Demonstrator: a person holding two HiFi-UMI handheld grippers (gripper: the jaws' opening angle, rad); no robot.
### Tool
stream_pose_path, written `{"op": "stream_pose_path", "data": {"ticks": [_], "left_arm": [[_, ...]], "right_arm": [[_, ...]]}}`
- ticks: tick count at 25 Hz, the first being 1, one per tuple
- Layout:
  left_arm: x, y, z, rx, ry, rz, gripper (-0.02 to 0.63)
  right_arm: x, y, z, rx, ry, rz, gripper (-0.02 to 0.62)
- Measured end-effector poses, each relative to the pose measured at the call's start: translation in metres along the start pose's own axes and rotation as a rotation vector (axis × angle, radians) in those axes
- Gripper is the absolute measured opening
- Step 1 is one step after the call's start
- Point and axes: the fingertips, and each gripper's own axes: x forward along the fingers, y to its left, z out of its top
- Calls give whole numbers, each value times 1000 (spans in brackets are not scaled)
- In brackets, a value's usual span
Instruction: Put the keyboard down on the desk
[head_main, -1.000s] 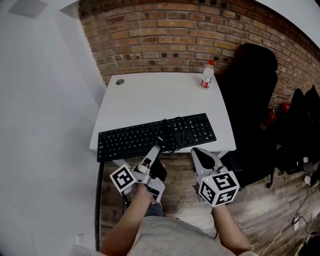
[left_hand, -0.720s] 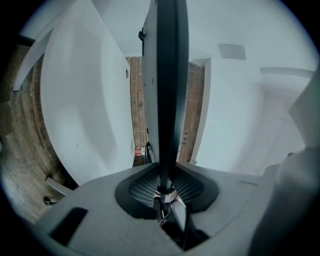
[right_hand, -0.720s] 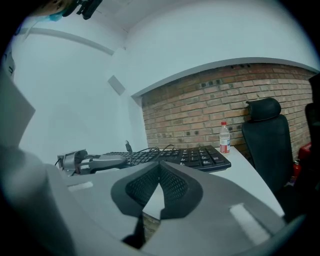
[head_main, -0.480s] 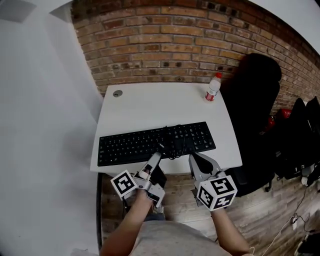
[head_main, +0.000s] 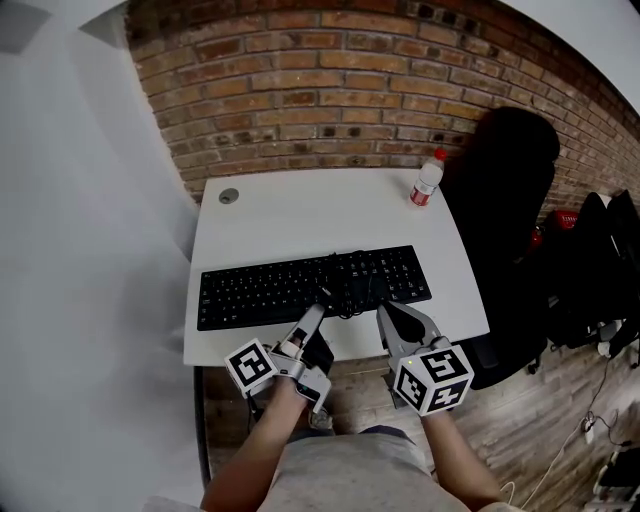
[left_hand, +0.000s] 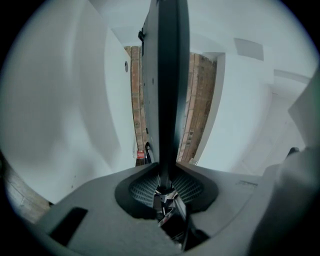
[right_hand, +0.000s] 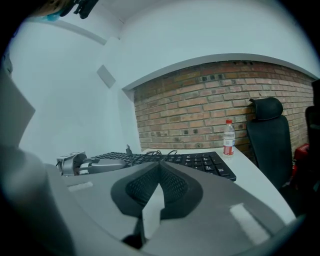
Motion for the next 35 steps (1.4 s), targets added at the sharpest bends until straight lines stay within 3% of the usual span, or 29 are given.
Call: {"op": "stream_pose_path", "data": {"ticks": [9, 35], "left_arm": [[22, 18, 14, -14, 25, 5, 81], [121, 99, 48, -30, 40, 89, 84]], "right_arm": [[22, -17, -3, 9, 16, -28, 8], [115, -107, -22, 83, 104, 13, 8]]}}
